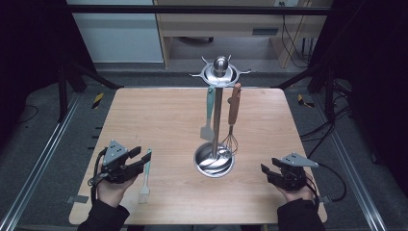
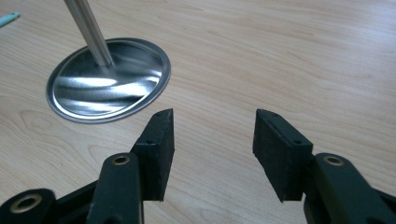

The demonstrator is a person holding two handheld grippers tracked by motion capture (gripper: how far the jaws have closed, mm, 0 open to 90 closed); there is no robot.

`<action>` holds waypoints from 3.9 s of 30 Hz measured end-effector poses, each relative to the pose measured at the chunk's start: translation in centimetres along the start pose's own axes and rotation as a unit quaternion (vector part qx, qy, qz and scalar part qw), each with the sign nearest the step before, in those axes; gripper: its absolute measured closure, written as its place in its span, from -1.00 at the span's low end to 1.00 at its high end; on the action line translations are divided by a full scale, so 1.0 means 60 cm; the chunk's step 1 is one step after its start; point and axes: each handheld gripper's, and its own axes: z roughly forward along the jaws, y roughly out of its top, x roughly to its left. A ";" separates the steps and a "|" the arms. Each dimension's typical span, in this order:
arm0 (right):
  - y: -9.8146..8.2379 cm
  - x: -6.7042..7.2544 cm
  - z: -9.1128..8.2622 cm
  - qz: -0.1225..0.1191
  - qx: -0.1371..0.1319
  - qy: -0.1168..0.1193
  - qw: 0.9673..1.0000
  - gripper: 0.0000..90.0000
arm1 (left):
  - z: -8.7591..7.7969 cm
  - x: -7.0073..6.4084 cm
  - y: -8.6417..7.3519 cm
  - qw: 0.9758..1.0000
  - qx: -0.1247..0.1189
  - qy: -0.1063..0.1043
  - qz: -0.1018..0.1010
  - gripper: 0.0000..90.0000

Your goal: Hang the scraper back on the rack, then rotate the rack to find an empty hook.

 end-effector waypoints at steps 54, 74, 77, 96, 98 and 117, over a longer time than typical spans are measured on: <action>0.244 0.085 -0.111 -0.031 -0.206 0.046 0.977 1.00 | 0.013 0.068 -0.086 0.994 0.084 0.051 -0.039 0.11; 0.340 0.132 -0.157 -0.064 -0.266 0.057 0.960 1.00 | 0.017 0.066 -0.088 0.994 0.096 0.044 -0.034 0.10; 0.347 0.136 -0.158 -0.066 -0.267 0.058 0.960 1.00 | 0.017 0.066 -0.088 0.994 0.098 0.044 -0.032 0.09; 0.363 0.151 -0.162 -0.086 -0.264 0.059 0.959 1.00 | 0.019 0.066 -0.088 0.993 0.105 0.046 -0.031 0.10; 0.362 0.153 -0.162 -0.088 -0.264 0.061 0.959 1.00 | 0.019 0.065 -0.088 0.993 0.105 0.046 -0.030 0.10; 0.364 0.182 -0.156 -0.106 -0.260 0.087 0.956 1.00 | 0.021 0.065 -0.089 0.993 0.109 0.041 -0.029 0.07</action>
